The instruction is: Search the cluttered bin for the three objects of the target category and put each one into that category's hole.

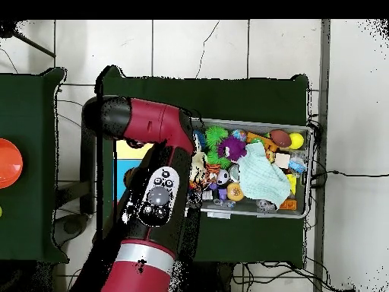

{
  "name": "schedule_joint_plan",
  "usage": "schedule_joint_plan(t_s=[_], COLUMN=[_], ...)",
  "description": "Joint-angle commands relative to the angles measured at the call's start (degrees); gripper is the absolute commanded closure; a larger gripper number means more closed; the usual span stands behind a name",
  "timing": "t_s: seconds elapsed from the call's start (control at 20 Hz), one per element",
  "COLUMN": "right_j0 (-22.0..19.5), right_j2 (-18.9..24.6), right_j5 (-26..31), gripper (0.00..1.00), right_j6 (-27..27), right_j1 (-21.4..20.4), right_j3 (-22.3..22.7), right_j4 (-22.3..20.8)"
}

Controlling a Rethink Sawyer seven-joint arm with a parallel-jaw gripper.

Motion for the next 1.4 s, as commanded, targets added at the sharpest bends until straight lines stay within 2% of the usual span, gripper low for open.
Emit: schedule_joint_plan(t_s=[0.05,0.3,0.6,0.8,1.05,1.4], right_j0=[0.5,1.6,2.5,2.3,1.7,-1.2], right_j2=[6.3,6.2,5.7,6.2,6.6,8.0], right_j5=[-1.0,1.3,2.8,3.4,2.7,-0.1], gripper=[1.00,1.00,1.00,1.00,1.00,1.00], right_j6=[5.6,8.2,9.0,6.9,2.8,-2.6], right_j1=[3.9,4.3,3.3,1.2,-2.8,-4.2], right_j3=[-0.8,-2.4,-1.9,0.7,6.7,10.4], right_j4=[-0.1,1.2,1.7,1.6,0.9,-0.7])
